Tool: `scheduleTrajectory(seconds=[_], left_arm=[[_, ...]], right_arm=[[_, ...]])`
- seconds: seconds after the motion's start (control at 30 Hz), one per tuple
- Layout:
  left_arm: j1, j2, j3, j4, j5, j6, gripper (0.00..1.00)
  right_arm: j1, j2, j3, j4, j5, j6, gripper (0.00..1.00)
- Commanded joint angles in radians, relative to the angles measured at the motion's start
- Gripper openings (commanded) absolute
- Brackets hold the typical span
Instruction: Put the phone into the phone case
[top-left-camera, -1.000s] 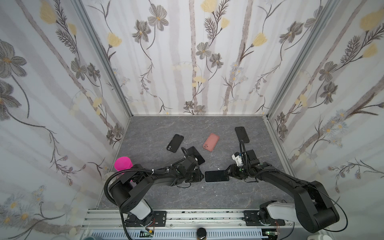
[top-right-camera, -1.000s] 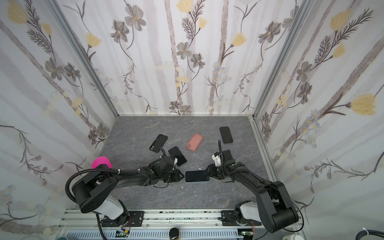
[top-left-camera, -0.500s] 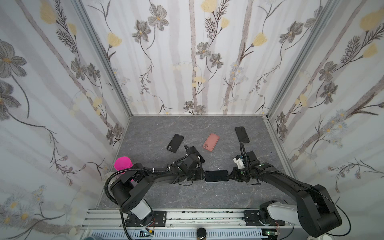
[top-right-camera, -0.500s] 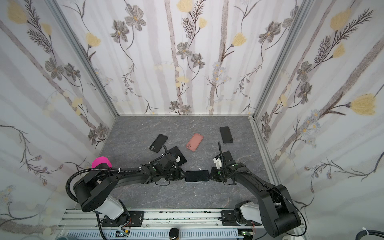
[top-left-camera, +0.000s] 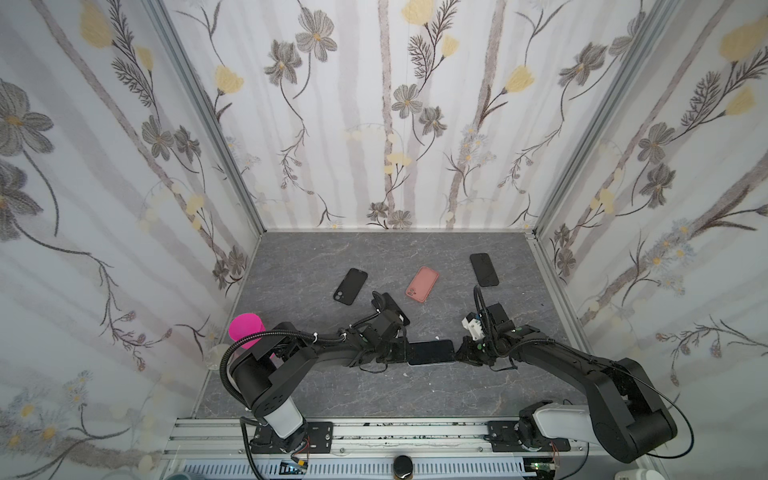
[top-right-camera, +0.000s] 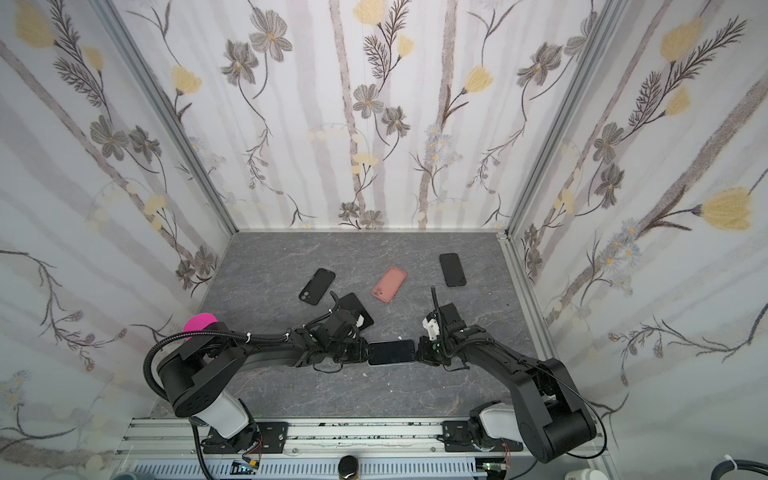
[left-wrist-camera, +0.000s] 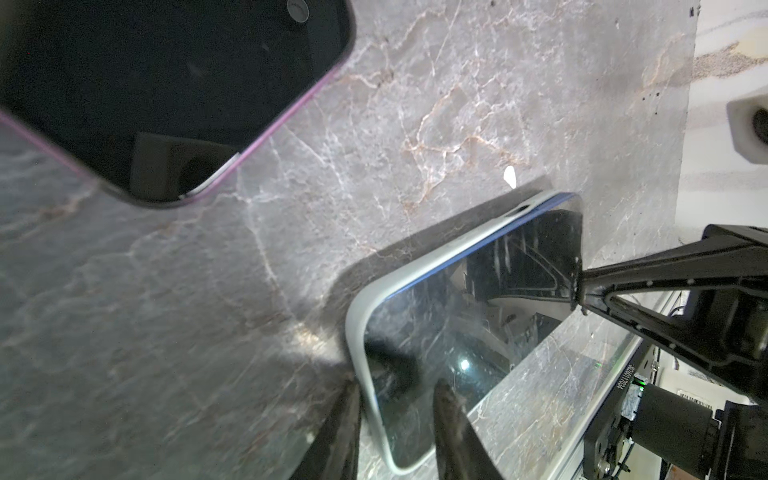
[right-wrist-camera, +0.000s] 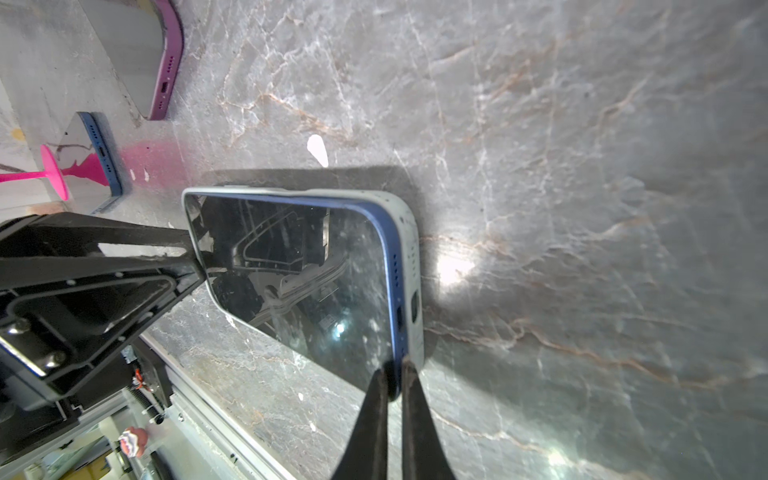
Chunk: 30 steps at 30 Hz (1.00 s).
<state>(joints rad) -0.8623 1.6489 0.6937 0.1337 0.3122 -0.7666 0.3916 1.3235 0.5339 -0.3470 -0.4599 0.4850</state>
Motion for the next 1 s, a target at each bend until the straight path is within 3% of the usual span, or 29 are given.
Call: scheduleTrajectory(seconds=[0.0, 0.47, 0.83, 0.97], left_arm=[[-0.003, 0.013, -0.003, -0.023, -0.008, -0.002, 0.32], [-0.004, -0.005, -0.017, -0.020, -0.022, -0.003, 0.30], [0.003, -0.069, 0.002, -0.061, -0.066, 0.015, 0.31], [0.014, -0.103, 0.016, -0.092, -0.087, 0.030, 0.31]], right_arm=[[0.022, 0.027, -0.005, -0.030, 0.087, -0.002, 0.08], [0.110, 0.071, 0.012, -0.052, 0.226, 0.032, 0.09], [0.151, 0.010, 0.128, -0.145, 0.320, 0.032, 0.23], [0.151, -0.024, 0.209, -0.190, 0.347, 0.016, 0.36]])
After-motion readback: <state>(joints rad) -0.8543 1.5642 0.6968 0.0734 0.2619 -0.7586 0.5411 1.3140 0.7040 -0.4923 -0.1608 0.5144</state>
